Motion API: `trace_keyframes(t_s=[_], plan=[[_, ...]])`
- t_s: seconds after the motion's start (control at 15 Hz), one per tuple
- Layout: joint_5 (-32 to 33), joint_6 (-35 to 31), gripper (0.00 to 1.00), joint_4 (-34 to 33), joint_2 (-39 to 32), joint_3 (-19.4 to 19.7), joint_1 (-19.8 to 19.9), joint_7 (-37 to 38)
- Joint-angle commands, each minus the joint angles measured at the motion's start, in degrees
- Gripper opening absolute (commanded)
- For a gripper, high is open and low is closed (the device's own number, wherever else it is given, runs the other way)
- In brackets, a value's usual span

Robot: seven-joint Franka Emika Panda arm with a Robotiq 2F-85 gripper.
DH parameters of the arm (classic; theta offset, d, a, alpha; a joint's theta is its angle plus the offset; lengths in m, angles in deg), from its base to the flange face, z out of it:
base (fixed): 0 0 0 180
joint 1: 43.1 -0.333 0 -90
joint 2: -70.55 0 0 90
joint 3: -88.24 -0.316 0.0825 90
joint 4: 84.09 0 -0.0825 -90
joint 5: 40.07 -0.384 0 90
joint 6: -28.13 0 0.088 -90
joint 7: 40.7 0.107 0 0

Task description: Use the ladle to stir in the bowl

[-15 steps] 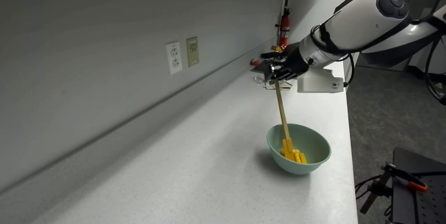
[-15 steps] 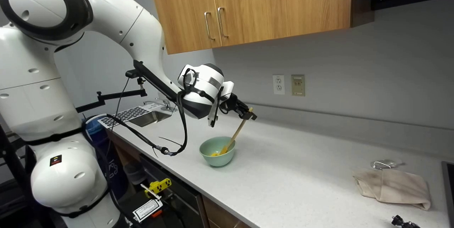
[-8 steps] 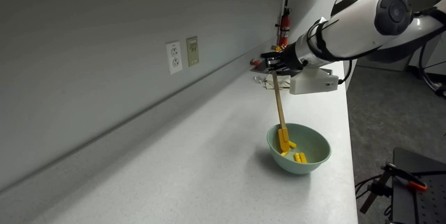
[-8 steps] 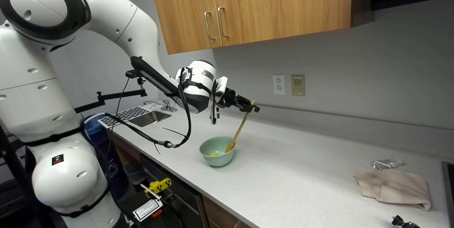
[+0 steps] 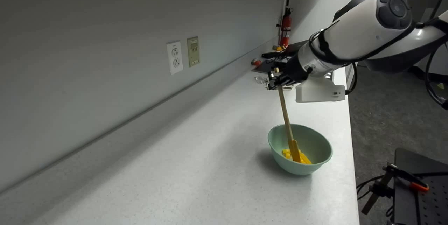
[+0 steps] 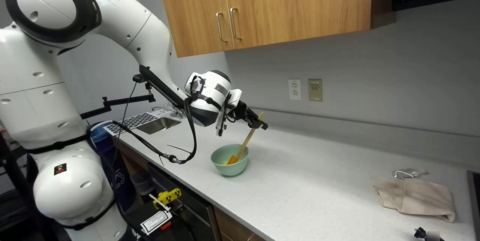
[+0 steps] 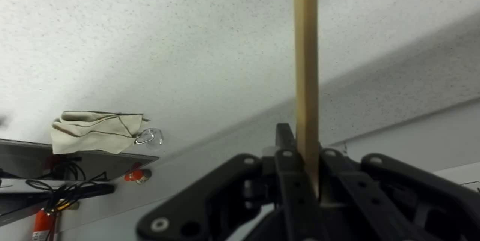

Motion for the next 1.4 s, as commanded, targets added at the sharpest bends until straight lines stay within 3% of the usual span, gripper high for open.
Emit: trace_keyframes(t_s=[0.0,0.4,0.67,0.73,0.87,1.0,1.33], plan=[[-1.0,2.7,0.02,0.0,1.9,0.5,0.3,-1.5],[1.6,9.1,0.02,-0.7,3.4,0.0,-0.1,0.1],[-0.5,9.2,0.06,-0.3,3.5,0.0,-0.1,-0.9],[-0.9,8.6,0.32,-0.3,3.4,0.1,0.0,-1.1],[-2.5,7.7,0.33,-0.1,3.1,0.2,0.0,-2.2],[-6.9,5.9,0.48,0.8,2.7,0.5,0.2,-6.0],[-29.9,2.0,0.86,5.4,1.3,0.0,0.8,-26.1]])
